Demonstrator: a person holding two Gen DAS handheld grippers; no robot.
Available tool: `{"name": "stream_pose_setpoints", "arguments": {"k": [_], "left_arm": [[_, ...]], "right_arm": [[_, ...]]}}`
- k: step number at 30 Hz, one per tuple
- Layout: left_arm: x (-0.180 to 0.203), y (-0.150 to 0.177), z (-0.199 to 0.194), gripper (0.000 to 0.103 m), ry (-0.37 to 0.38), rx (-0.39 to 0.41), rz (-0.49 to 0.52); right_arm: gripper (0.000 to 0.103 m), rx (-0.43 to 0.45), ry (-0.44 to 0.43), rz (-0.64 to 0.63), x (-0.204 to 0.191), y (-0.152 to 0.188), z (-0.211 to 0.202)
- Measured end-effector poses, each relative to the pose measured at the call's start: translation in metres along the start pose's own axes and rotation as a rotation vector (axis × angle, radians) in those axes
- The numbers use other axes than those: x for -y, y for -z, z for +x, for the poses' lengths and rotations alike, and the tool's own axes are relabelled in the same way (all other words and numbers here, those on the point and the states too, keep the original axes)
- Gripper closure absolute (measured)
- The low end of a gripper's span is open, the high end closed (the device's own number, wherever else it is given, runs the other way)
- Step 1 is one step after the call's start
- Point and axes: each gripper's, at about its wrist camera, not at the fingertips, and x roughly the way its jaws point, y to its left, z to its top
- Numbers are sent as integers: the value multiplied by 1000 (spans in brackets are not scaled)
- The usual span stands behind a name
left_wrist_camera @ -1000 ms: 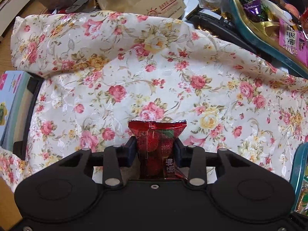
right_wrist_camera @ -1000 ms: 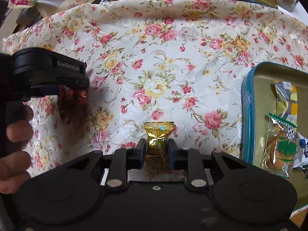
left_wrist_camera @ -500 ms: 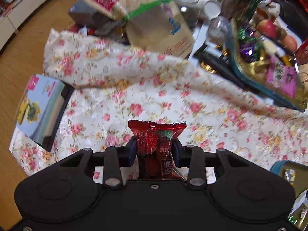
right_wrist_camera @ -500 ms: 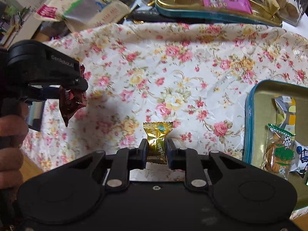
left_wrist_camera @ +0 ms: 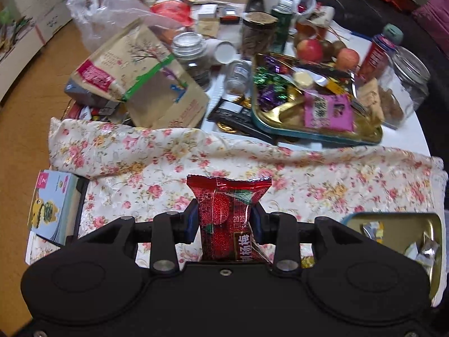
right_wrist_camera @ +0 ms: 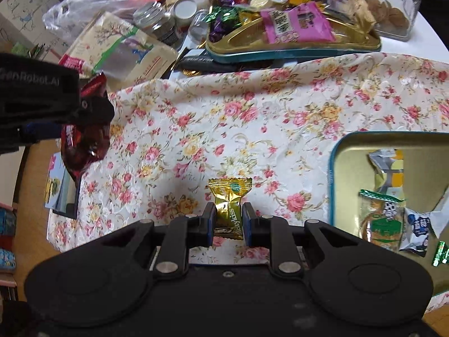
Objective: Organize snacks
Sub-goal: 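Carry both candies over the teal-rimmed gold tray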
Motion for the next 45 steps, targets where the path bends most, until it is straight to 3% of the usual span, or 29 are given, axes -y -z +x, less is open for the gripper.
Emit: {"name": "stream_pose_setpoints", "arguments": {"k": [6, 10, 23, 36, 45], "left_arm": [[15, 7, 14, 58, -3, -44, 17], [28, 10, 18, 58, 37, -86, 30], [105, 28, -4, 58, 155, -65, 188], [173, 55, -13, 58, 118, 15, 330], [203, 62, -7, 58, 137, 5, 365]], "right_arm": [[81, 49, -5, 48, 27, 0, -26], [81, 91, 9, 88, 48, -3, -42], [81, 259, 101, 313, 139, -19, -95], [81, 322, 190, 391, 179, -9, -116], [81, 354, 229, 454, 206, -4, -128]]}}
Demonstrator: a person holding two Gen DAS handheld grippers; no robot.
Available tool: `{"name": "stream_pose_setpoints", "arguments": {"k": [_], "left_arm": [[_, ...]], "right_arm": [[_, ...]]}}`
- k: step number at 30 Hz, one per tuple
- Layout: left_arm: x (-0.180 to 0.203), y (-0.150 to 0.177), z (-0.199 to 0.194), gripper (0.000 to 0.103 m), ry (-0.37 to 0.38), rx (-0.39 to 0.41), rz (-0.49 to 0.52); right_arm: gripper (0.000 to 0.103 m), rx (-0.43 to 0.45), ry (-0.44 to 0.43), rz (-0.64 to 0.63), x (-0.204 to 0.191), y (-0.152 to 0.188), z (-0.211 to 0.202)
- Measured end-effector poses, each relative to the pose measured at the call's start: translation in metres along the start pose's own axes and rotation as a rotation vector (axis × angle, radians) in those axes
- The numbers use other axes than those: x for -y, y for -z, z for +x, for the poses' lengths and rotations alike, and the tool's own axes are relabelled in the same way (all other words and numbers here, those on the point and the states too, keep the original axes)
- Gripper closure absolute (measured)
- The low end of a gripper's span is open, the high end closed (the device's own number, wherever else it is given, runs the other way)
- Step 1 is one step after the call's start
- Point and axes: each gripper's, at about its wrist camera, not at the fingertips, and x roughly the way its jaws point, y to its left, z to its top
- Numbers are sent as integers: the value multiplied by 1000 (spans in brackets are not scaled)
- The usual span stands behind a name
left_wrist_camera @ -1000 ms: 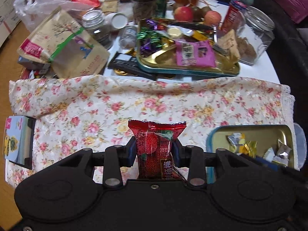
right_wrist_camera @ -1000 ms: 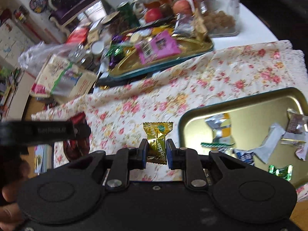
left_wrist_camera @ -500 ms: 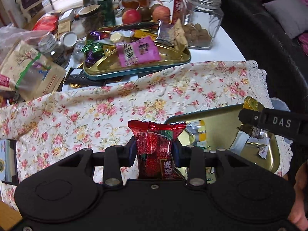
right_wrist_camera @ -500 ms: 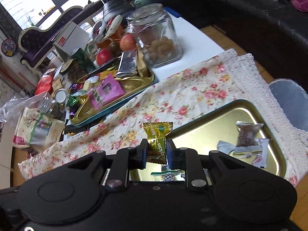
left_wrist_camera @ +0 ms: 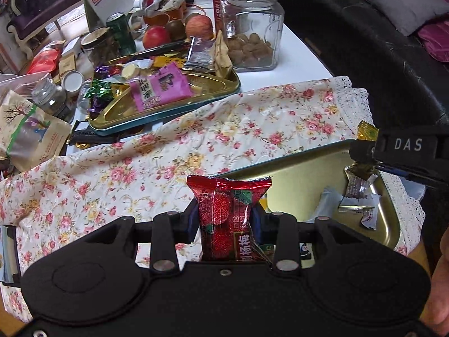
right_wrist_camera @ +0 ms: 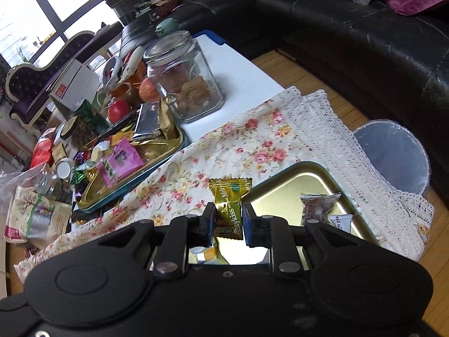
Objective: Organize snacks
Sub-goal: 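Carry both candies over the teal-rimmed gold tray, then open the left gripper to drop the red candy while the right releases the gold candy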
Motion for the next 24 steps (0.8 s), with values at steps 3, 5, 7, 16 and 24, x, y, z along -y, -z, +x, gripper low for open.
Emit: {"name": "stream_pose_setpoints", "arguments": {"k": [3, 5, 7, 16, 24], "left_arm": [[6, -1, 4, 57, 9, -12, 12], [8, -1, 6, 57, 14, -20, 13], [10, -2, 8, 57, 22, -25, 7], [14, -7, 4, 55, 81, -2, -2], [17, -6, -2, 50, 34, 52, 16]], "right_arm": [[81, 2, 11, 20, 8, -2, 0], [81, 3, 14, 29, 12, -3, 0], [81, 5, 16, 33, 14, -4, 0], [81, 1, 10, 34, 16, -4, 0], [81, 3, -5, 28, 16, -5, -3]]}}
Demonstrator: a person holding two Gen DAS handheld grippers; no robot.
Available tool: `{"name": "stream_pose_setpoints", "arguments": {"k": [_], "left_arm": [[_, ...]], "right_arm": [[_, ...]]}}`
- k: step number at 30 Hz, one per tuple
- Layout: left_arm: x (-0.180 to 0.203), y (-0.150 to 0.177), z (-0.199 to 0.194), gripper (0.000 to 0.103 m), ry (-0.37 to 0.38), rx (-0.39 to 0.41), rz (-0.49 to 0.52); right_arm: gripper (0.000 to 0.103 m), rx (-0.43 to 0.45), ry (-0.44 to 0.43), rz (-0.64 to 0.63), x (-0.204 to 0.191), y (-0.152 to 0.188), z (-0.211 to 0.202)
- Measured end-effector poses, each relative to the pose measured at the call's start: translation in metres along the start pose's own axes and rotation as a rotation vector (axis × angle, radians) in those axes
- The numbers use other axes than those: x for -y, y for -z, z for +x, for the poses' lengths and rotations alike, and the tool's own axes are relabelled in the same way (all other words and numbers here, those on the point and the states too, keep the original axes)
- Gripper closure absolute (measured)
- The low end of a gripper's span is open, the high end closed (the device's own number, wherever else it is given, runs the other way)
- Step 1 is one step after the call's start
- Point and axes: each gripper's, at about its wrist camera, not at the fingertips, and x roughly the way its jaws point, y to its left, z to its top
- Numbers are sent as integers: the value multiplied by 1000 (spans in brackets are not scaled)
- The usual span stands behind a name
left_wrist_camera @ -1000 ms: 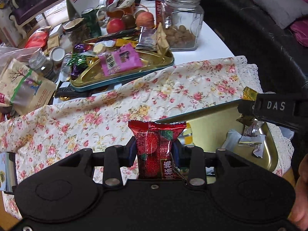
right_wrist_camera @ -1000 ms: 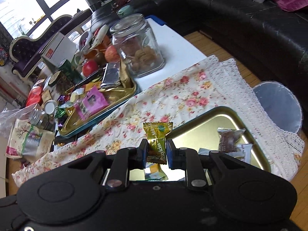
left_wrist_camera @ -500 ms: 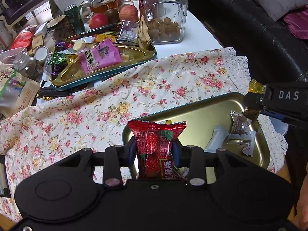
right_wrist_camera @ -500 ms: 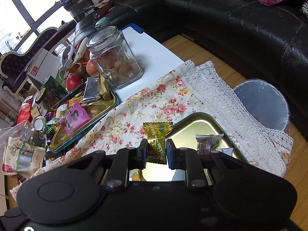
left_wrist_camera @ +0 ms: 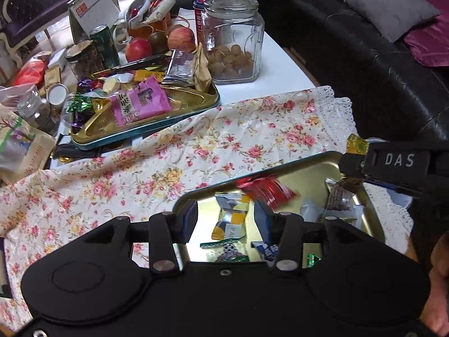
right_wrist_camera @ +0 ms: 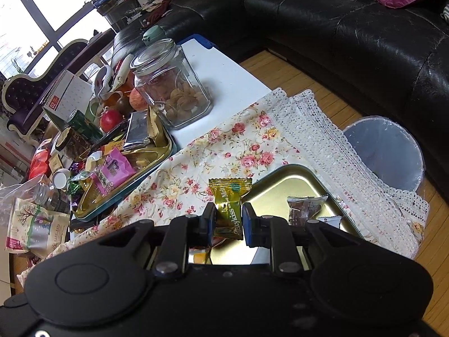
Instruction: Organize snacks
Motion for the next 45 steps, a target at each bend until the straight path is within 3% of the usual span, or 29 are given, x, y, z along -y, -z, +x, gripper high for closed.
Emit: {"name": "stream_pose_setpoints", "arguments": {"k": [9, 16, 22, 30, 38, 45], "left_arm": [[-1, 9, 11, 50, -39, -66, 19], [-2, 7, 8, 50, -32, -60, 18], [-3, 6, 7, 50, -32, -62, 13], [-10, 11, 7, 50, -41, -71, 9], [-22, 17, 6, 50, -68, -64, -40], [-34, 31, 8, 50, -79, -68, -107]], "right_arm": [[80, 23, 19, 16, 9, -3, -5], [72, 28, 34, 41, 15, -5, -6], [72, 20, 42, 24, 11, -3, -5], [70, -4, 65, -15, 10, 3, 0], [61, -29, 87, -73, 6, 15, 6], [61, -51, 123, -168, 0, 29, 8]]}}
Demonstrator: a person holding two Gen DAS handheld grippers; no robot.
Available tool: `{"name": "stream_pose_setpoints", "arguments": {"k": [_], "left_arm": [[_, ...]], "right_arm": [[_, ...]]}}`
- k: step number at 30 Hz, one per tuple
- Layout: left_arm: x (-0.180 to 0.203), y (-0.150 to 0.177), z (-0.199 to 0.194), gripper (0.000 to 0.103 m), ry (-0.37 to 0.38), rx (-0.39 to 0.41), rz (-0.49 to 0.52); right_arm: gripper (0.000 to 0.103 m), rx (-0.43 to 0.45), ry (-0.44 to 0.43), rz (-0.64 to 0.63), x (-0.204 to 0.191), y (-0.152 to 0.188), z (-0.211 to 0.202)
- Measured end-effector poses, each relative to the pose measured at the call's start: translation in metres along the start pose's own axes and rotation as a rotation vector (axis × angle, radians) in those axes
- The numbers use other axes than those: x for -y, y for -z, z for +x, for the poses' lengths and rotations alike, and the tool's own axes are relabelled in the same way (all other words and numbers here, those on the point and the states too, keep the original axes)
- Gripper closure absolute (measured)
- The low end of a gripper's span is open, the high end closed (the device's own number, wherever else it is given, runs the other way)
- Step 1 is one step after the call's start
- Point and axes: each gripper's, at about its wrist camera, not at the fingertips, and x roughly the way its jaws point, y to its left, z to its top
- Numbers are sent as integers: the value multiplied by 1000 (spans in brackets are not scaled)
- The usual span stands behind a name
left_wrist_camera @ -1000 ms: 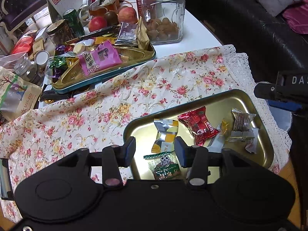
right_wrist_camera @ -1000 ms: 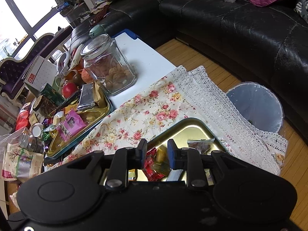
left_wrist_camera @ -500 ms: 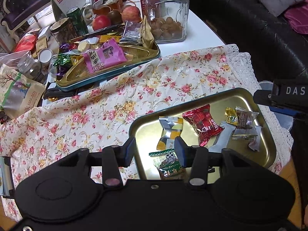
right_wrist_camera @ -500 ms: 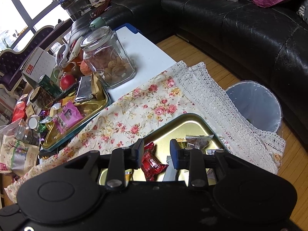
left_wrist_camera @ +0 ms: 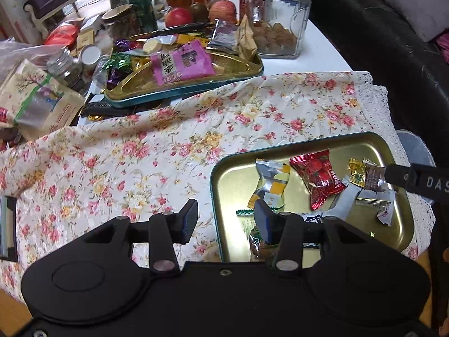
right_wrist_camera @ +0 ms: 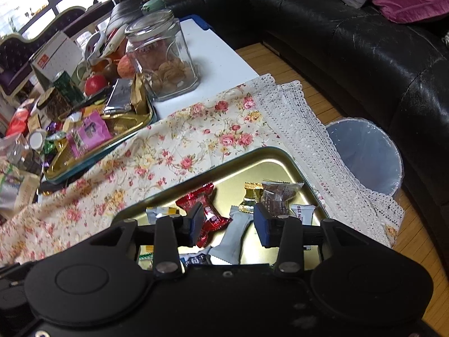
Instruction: Organize snacks
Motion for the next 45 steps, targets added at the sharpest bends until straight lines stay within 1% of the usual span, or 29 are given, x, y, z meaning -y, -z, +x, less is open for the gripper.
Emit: {"name": "stream_pose_setpoints", "arguments": {"k": [7, 10, 19, 22, 29, 33, 45], "left_arm": [[-2, 17, 1, 50, -20, 9, 6], [-1, 25, 4, 50, -34, 7, 26], [1, 43, 14, 50, -28, -45, 62], [1, 43, 12, 50, -20, -38, 56], [3, 39, 6, 50, -29, -3, 56], [5, 40, 6, 50, -14, -7, 57], [8, 41, 5, 50, -19, 1, 74]], "right_arm": [[61, -40, 7, -62, -5, 16, 4], [61, -57, 6, -84, -7, 22, 5], [61, -86, 11, -115, -7, 30, 10], [61, -86, 9, -120, -7, 31, 9], [61, -93, 8, -122, -7, 31, 11], [61, -97, 9, -129, -8, 31, 12], [61, -98, 6, -133, -8, 32, 12]]}}
